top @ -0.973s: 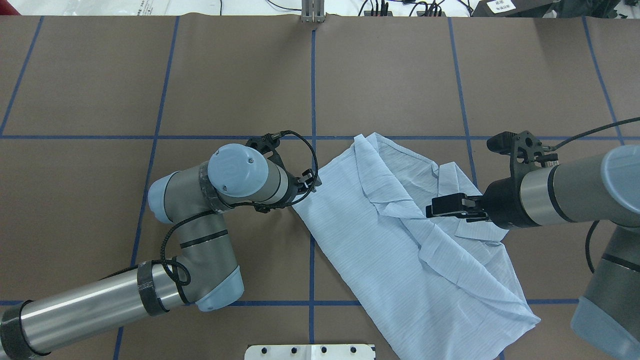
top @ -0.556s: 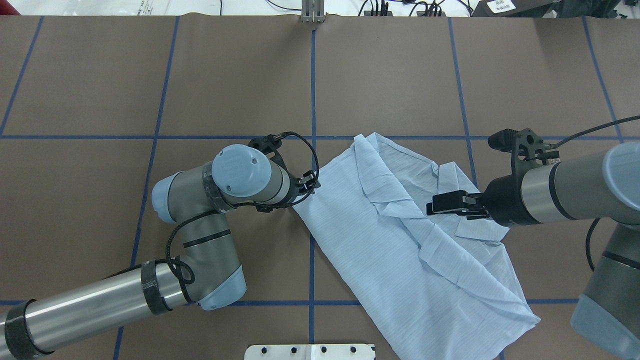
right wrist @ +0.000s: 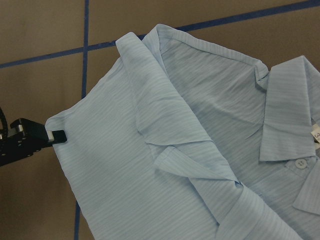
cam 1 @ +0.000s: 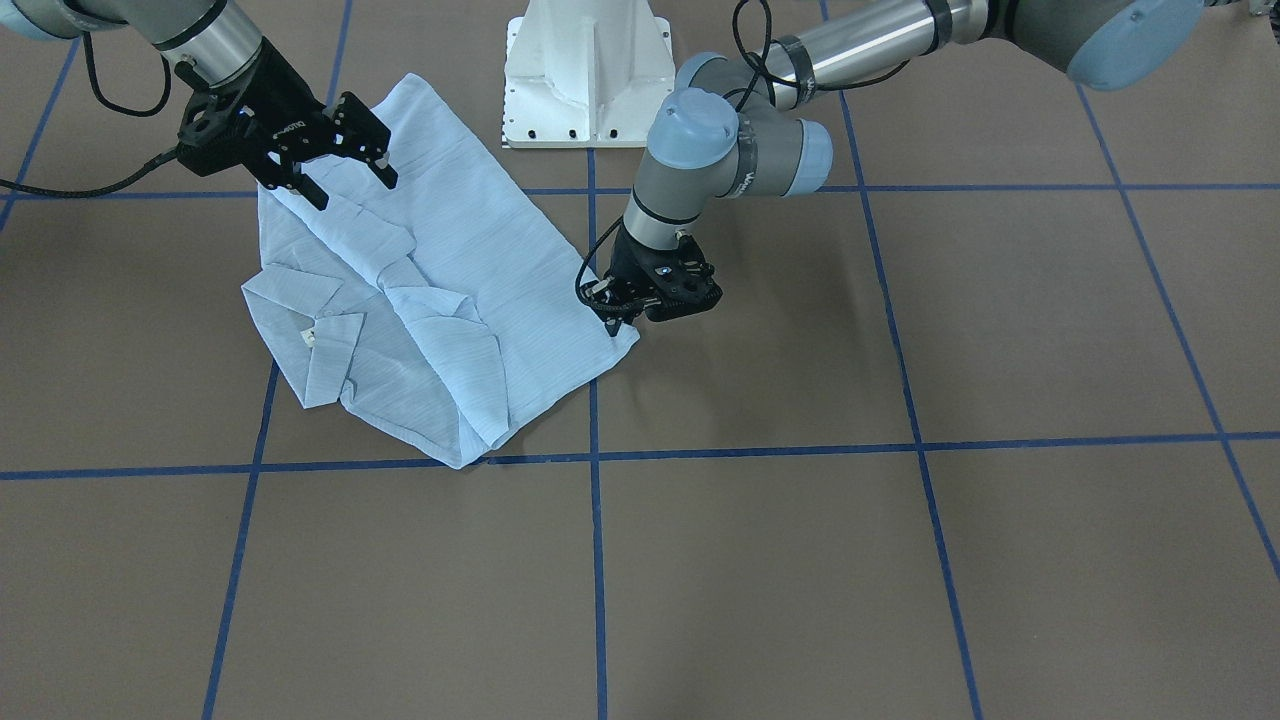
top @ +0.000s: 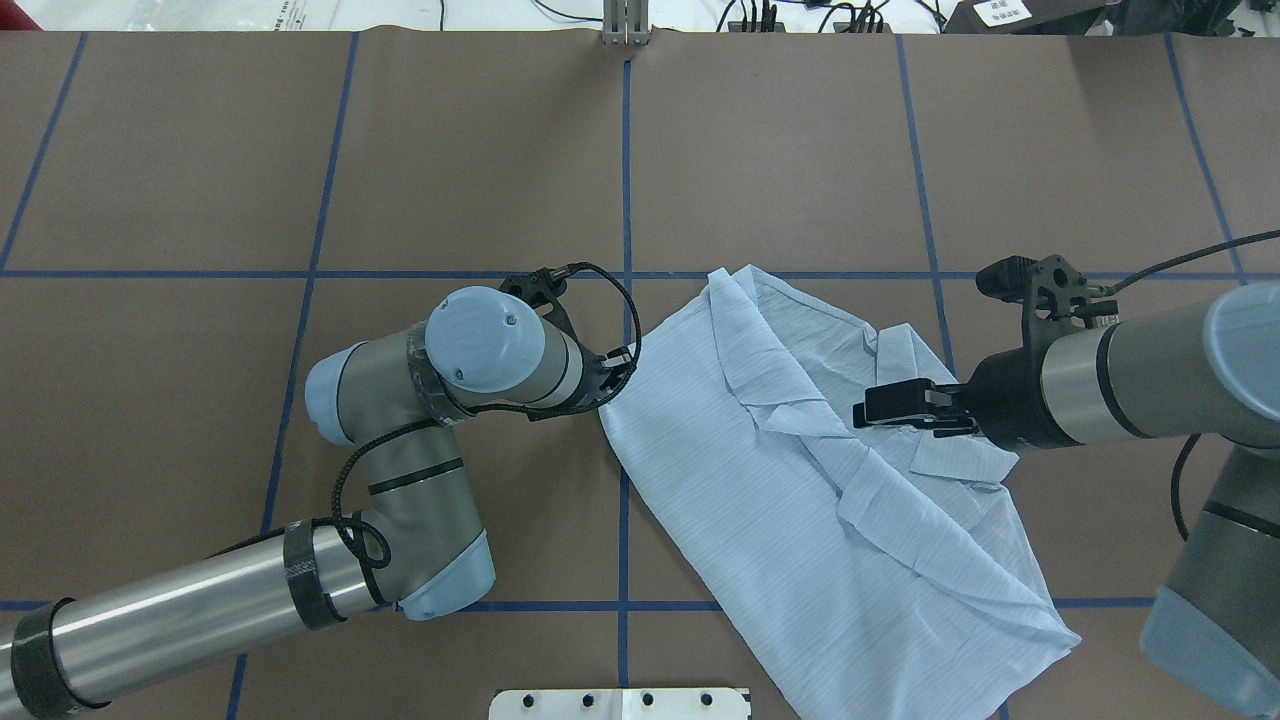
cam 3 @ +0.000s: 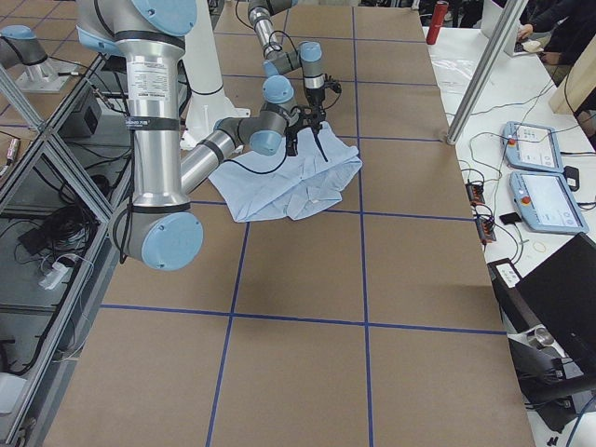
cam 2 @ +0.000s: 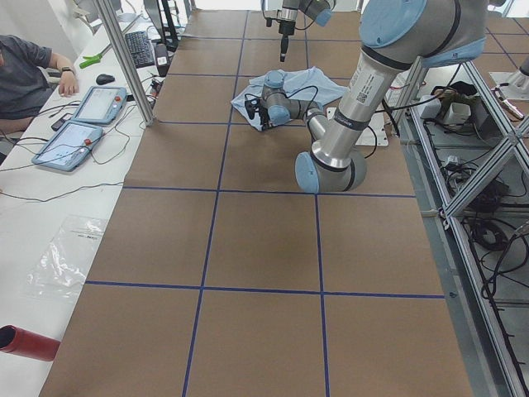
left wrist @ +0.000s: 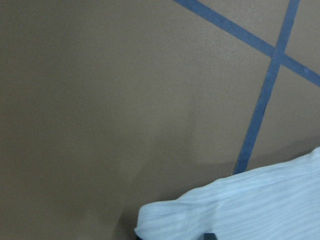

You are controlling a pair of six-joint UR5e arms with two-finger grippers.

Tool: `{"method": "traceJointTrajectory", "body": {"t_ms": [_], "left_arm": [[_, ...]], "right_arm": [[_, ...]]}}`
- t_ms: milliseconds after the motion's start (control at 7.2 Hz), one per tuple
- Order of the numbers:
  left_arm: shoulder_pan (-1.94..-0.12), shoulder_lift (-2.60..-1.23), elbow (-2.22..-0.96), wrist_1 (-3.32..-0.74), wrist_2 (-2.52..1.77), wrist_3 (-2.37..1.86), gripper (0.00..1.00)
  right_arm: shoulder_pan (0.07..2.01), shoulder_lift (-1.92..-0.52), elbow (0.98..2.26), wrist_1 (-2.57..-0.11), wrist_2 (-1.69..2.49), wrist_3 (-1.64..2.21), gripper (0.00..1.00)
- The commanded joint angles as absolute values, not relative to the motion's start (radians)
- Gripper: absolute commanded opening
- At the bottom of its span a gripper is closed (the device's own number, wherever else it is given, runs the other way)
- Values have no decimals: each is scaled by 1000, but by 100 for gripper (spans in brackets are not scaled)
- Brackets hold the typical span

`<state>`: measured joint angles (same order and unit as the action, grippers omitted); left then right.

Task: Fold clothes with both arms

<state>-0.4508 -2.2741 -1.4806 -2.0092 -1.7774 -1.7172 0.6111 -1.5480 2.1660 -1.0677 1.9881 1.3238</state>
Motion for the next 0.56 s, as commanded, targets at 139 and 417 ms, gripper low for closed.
{"method": "traceJointTrajectory", "body": {"t_ms": [139,417], "left_arm": [[-486,-2267,-1508,-1984,-1776,-1717,0],[-557,-2269,-1470,-1983,-1769,-1662,0]], "right_arm": [[617,-1548,2164,-1068,1990,1322,100],[617,-1543,2145,-1068,1982,1322,100]]}}
